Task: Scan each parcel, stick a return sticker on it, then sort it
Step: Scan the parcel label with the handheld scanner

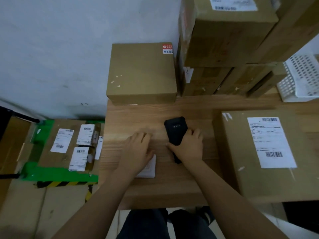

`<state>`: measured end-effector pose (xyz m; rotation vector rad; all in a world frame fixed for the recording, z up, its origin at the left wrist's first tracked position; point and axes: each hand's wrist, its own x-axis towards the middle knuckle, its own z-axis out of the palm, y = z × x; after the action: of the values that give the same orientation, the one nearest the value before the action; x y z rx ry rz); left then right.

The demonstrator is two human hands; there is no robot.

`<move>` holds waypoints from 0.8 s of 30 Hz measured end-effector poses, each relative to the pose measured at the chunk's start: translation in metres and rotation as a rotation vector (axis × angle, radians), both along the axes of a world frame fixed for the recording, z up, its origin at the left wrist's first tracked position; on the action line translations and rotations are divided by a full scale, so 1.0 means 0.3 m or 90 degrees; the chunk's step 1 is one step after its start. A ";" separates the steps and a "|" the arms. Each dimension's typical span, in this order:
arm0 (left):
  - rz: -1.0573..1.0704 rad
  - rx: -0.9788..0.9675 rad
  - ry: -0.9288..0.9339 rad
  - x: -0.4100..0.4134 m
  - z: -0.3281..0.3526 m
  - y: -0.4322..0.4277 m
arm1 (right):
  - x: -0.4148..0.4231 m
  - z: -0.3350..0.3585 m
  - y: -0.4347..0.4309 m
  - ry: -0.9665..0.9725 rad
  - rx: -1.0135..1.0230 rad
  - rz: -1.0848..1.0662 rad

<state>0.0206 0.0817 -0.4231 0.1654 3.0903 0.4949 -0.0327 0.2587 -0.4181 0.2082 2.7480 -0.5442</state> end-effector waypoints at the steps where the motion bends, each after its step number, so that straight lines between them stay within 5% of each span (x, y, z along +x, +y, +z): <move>1: -0.006 0.001 0.001 -0.003 -0.002 -0.006 | -0.004 0.003 -0.007 -0.001 -0.011 -0.017; 13: -0.064 -0.025 0.139 -0.181 0.199 0.048 | -0.109 0.224 0.079 0.175 -0.051 -0.043; 24: -0.122 -0.040 0.252 -0.342 0.418 0.383 | -0.203 0.410 0.433 0.402 -0.045 -0.010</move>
<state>-0.0819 0.1967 -0.2976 0.6233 3.4100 0.3978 -0.0937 0.3887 -0.2950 0.0412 3.3229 -0.8264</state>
